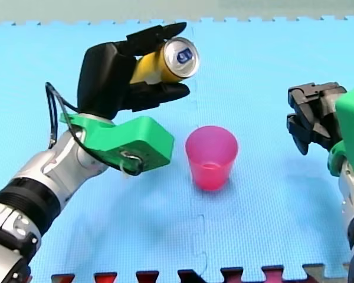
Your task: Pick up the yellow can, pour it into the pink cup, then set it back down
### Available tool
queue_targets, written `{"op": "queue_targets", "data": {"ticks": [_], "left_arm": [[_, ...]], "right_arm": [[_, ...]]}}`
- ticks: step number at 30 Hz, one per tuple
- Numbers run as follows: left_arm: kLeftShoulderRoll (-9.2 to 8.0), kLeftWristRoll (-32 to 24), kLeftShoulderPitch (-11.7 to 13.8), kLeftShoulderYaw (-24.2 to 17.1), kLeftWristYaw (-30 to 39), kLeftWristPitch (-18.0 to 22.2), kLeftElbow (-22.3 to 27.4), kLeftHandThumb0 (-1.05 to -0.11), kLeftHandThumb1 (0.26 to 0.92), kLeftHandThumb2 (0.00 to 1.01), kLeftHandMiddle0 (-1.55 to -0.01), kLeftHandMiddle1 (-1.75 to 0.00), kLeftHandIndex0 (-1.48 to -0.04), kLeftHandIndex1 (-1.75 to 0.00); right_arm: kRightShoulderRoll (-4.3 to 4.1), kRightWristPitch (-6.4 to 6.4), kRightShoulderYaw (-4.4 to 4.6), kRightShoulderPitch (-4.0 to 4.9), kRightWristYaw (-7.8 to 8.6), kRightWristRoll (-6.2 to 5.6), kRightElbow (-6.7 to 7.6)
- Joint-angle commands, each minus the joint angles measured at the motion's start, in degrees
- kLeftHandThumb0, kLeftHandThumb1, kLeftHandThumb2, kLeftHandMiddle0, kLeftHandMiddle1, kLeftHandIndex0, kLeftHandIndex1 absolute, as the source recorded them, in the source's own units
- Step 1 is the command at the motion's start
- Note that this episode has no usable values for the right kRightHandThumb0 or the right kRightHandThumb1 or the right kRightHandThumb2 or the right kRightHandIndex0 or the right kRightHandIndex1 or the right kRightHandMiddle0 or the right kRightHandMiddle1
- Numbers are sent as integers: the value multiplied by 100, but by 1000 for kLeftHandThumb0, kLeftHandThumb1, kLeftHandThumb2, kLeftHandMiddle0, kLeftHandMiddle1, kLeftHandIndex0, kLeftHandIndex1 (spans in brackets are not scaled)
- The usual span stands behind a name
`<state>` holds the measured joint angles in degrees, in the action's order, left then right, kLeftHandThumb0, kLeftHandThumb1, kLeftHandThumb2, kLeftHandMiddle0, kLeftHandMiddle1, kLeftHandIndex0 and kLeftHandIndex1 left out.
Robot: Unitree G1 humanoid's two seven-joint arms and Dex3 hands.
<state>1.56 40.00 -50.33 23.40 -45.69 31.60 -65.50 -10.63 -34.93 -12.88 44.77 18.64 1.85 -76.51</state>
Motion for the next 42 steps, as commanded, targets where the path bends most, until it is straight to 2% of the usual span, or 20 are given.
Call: {"op": "queue_targets", "data": {"ticks": [1,5,7,12,18,22,25,37,42], "left_arm": [[-20,144,-138,183,-122,-106,-104,-354,714,0,-1353,-18,-1260,-13],[-157,454,-200,490,-128,-349,-117,-364,746,13,-1314,-2,-1210,0],[-191,513,-212,568,-100,-435,-100,-363,759,14,-1295,0,-1187,0],[-232,527,-214,688,-86,-505,-111,-369,777,12,-1290,0,-1163,0],[-289,763,-269,946,-366,-597,-180,-375,789,8,-1293,-2,-1120,0],[-315,921,-273,1105,-634,-715,-193,-373,794,6,-1281,0,-1108,0],[-325,925,-234,1147,-756,-685,-194,-371,797,5,-1266,0,-1093,0],[-314,841,-217,1156,-977,-441,-319,-364,800,1,-1275,-7,-1113,-9],[-299,807,-235,1149,-1008,-381,-359,-364,799,0,-1292,-16,-1132,-15]], "right_arm": [[-11,47,-25,17,25,-31,-9],[49,137,-154,2,72,-194,5],[57,140,-167,-4,71,-216,14],[64,168,-142,9,27,-180,27],[42,204,-63,41,-87,-86,29],[31,194,2,33,-200,-17,32],[24,155,22,10,-224,-3,38],[17,309,-69,37,-30,-155,32],[12,366,-95,45,1,-186,32]]}}
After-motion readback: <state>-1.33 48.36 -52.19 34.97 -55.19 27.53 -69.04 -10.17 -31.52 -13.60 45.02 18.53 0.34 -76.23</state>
